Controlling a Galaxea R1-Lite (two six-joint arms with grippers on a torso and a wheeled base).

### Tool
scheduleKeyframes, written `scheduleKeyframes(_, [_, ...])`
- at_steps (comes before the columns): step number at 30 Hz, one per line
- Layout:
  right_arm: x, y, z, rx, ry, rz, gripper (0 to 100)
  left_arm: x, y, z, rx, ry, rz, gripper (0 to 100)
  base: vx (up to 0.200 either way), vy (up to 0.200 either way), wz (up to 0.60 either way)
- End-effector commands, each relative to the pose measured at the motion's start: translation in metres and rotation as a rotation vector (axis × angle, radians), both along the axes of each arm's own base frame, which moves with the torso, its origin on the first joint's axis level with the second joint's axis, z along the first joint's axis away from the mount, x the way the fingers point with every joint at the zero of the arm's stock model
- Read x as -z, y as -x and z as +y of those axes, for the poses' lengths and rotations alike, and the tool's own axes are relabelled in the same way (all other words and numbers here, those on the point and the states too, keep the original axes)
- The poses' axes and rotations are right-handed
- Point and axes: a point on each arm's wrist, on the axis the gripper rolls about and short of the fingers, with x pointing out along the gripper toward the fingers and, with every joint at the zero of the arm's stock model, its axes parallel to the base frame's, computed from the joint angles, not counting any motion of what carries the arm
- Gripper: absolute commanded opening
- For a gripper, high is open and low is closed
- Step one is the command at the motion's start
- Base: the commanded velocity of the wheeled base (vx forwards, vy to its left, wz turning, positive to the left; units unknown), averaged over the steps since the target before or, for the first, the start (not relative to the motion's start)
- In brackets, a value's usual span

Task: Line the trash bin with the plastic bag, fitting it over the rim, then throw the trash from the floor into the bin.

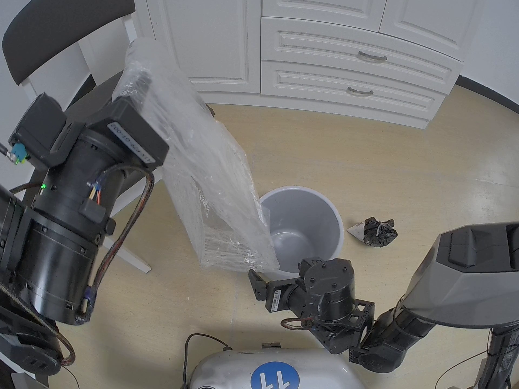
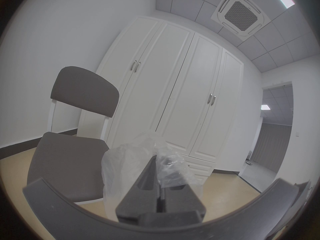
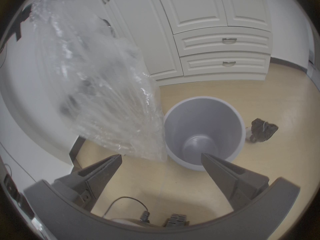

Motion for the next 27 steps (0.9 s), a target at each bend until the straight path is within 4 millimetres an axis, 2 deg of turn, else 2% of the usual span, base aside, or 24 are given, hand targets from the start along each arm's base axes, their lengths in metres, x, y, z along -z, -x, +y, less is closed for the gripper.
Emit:
scheduleKeyframes(1, [0.008,-0.008,0.010,0.009,-0.030,0.009,100,-0.003,0.003,0.002,0.002,0.011,-0.009,0,0.000,0.000,0.00])
scheduleKeyframes(10, [-0.007,-0.027,0.011,0.092,-0.119,-0.037,100,-0.009,0.008,0.007,-0.005,0.013,-0.030,0,0.000,0.000,0.00])
scheduleKeyframes(14, [-0.013,-0.052,0.019,0.187,-0.254,-0.063,100,-0.010,0.014,0.005,0.025,0.017,-0.033,0,0.000,0.000,0.00])
scheduleKeyframes(16, [-0.019,-0.066,0.017,0.239,-0.307,-0.089,100,-0.010,0.014,0.004,0.026,0.018,-0.033,0,0.000,0.000,0.00])
scheduleKeyframes(18, [-0.027,-0.073,0.015,0.258,-0.359,-0.100,100,-0.010,0.014,0.004,0.026,0.018,-0.033,0,0.000,0.000,0.00])
scheduleKeyframes(22, [-0.039,-0.073,0.014,0.262,-0.423,-0.105,100,-0.010,0.014,0.004,0.026,0.018,-0.033,0,0.000,0.000,0.00])
scheduleKeyframes(27, [-0.039,-0.068,0.018,0.248,-0.448,-0.093,100,-0.011,0.014,0.004,0.026,0.019,-0.034,0,0.000,0.000,0.00])
